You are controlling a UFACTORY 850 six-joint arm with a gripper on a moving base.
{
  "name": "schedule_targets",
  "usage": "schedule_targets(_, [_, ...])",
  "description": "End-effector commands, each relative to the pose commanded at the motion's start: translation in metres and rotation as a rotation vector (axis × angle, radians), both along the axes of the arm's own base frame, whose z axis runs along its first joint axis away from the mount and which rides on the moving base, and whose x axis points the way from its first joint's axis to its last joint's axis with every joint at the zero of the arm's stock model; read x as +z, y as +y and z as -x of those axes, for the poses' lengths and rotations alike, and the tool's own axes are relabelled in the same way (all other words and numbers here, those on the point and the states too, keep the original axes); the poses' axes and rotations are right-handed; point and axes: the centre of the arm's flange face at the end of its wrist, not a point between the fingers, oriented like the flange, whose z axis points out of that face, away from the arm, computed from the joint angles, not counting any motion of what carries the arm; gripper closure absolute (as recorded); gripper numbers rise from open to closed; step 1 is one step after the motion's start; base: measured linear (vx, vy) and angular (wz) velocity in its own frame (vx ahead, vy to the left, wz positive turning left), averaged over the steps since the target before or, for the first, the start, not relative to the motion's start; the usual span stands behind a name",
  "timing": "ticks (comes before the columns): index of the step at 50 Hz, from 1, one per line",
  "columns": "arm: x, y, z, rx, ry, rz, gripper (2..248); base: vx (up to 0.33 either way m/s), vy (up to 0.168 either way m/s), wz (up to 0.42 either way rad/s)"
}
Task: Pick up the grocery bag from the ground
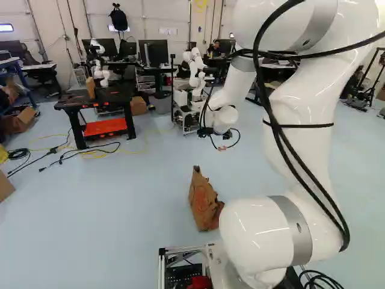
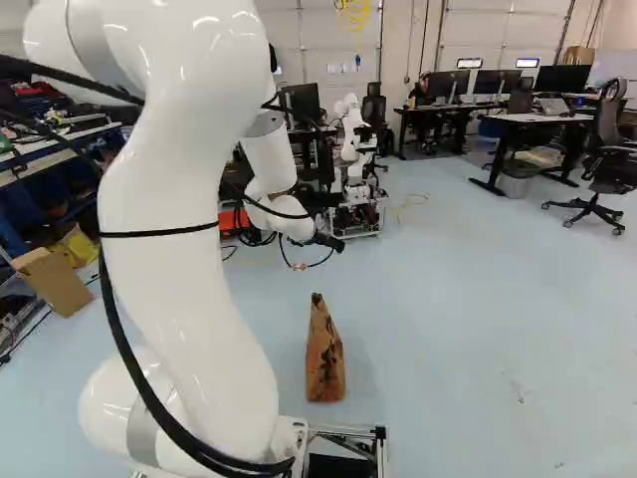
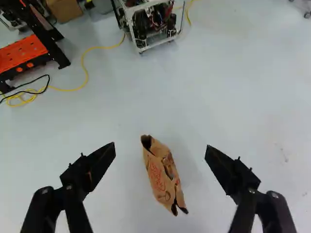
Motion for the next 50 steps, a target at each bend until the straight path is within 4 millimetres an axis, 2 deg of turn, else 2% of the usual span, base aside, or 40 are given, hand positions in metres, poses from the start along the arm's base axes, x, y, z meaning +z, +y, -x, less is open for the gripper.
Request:
schedule_targets(17, [-0.029,-0.003,-0.028,-0.036,0.101,-0.034,3,0.000,0.000,0.000])
schedule_targets(50, [-0.079,-0.002,-0.033,-0.092,0.273,-0.089,3,0.000,0.000,0.000])
